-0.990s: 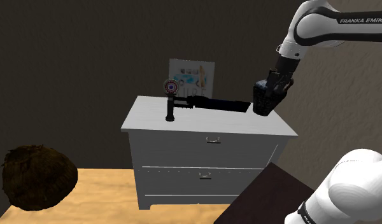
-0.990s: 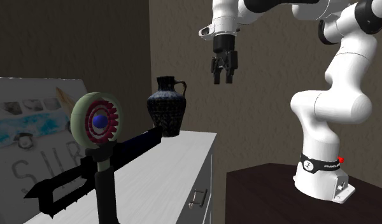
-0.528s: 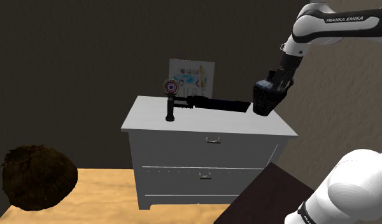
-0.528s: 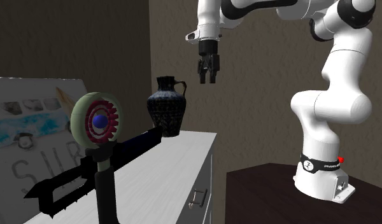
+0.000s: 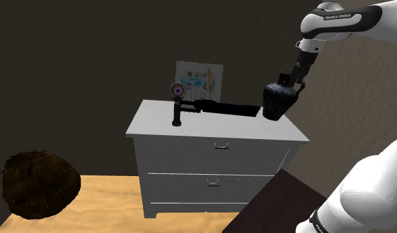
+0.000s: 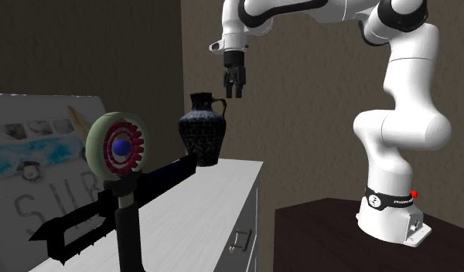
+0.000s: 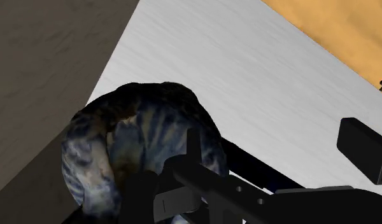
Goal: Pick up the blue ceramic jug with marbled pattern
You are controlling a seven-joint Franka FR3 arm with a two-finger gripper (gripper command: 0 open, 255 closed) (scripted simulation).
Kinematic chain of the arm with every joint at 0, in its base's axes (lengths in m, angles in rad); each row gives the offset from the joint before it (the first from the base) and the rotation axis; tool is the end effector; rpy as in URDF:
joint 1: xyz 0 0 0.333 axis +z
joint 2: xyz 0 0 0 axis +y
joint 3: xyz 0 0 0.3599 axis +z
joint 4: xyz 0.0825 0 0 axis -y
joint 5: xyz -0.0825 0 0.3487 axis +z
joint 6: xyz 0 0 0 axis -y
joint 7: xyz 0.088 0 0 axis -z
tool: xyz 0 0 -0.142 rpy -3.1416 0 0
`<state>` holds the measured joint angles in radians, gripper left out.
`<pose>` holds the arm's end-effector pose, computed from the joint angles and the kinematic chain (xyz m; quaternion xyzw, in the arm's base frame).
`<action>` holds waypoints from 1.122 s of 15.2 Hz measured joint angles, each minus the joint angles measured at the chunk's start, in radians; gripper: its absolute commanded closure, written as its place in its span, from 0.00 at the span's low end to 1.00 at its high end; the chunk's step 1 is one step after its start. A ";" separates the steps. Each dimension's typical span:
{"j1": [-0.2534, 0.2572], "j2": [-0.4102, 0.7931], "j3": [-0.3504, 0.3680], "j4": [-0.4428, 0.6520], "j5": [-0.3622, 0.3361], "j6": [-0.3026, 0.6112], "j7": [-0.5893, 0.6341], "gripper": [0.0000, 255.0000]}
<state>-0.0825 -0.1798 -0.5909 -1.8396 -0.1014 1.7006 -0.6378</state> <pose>0.3478 -0.3238 0.5987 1.0000 -0.0080 0.0043 0.0038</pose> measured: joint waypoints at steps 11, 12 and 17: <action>-0.143 0.416 -0.128 0.430 0.235 -0.088 -0.327 0.00; -0.142 0.416 -0.128 0.417 0.235 -0.075 -0.329 0.00; -0.130 0.404 -0.126 0.337 0.227 -0.006 -0.326 0.00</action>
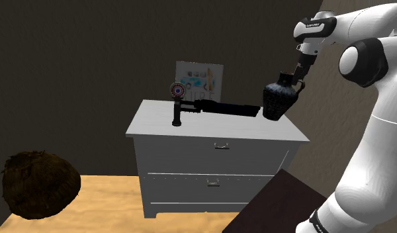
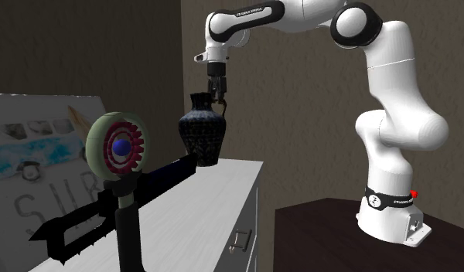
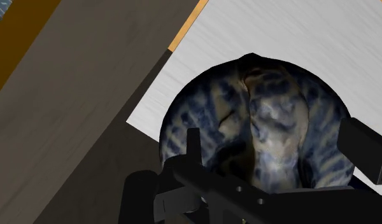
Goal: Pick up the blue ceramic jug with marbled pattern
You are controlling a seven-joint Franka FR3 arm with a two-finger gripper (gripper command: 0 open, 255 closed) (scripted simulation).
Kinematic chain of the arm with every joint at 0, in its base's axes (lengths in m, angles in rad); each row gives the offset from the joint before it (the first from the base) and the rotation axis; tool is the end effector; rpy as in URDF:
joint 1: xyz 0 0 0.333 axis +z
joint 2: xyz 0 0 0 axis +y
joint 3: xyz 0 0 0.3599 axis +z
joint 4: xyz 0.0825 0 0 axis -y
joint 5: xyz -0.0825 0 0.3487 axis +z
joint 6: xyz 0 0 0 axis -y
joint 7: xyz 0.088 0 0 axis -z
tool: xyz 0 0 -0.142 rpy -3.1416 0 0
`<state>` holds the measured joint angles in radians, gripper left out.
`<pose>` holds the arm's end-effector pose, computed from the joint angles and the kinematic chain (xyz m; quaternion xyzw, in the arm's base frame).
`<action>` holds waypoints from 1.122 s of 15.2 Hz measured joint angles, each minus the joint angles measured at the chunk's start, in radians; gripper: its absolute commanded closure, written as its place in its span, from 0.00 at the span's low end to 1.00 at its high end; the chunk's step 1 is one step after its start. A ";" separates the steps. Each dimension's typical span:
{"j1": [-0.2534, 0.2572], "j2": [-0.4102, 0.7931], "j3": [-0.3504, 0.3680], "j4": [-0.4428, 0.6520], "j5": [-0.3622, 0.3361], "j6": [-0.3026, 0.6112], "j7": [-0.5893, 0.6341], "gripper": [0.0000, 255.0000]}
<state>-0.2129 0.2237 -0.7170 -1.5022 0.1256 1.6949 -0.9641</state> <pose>0.3994 -0.4356 0.5766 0.9997 0.0171 -0.0017 0.0159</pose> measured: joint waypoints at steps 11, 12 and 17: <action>0.001 0.000 0.000 -0.007 0.000 0.008 0.001 1.00; 0.001 0.001 0.000 -0.002 0.000 0.002 0.001 1.00; -0.013 0.018 -0.001 0.074 0.010 -0.065 -0.005 1.00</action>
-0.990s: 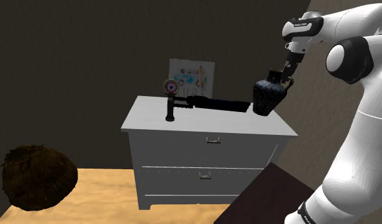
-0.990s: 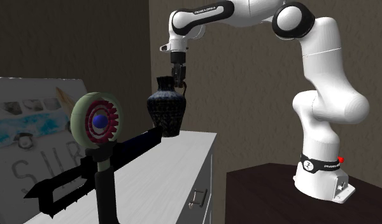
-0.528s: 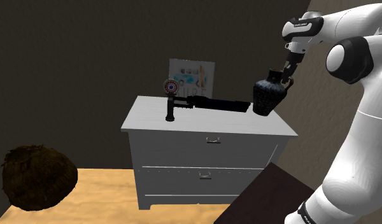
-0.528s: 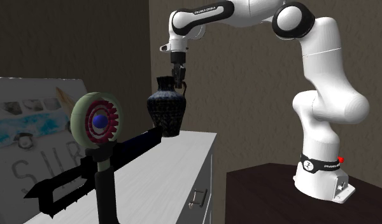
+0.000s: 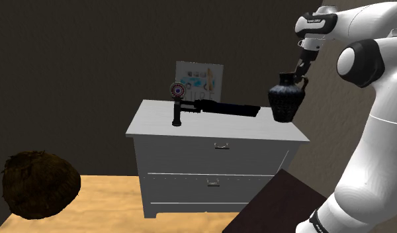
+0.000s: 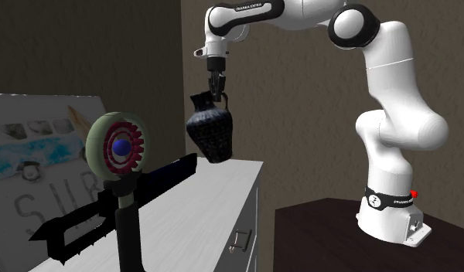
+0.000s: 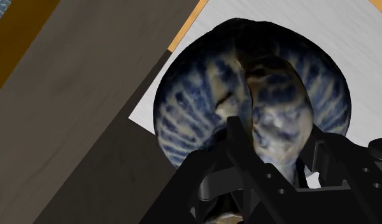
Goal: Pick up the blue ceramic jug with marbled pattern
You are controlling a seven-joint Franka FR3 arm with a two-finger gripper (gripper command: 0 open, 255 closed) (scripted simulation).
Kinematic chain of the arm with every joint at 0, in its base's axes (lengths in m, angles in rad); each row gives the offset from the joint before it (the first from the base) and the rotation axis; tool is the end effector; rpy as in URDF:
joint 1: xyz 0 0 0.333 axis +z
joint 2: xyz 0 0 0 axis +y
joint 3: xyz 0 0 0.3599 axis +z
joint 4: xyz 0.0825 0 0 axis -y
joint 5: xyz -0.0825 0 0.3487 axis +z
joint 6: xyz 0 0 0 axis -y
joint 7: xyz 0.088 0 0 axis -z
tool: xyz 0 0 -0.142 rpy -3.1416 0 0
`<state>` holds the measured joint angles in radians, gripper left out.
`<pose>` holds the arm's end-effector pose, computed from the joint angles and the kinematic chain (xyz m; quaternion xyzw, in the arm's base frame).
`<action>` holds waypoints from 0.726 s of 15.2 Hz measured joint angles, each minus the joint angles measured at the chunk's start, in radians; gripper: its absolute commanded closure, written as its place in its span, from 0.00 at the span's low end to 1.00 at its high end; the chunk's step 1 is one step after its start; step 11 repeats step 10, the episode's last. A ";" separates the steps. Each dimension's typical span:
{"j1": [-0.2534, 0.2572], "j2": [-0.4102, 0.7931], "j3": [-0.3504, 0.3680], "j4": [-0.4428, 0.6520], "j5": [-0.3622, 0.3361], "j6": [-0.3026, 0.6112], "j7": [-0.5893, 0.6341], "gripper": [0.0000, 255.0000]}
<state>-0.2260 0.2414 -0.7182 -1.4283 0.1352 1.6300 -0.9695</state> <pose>0.4007 -0.4361 0.5947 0.9997 0.0173 -0.0038 0.0143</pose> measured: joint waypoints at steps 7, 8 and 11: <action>-0.030 0.037 -0.002 0.141 0.025 -0.111 -0.009 1.00; -0.039 0.051 -0.001 0.177 0.034 -0.135 -0.011 1.00; -0.047 0.058 -0.002 0.208 0.040 -0.160 -0.014 1.00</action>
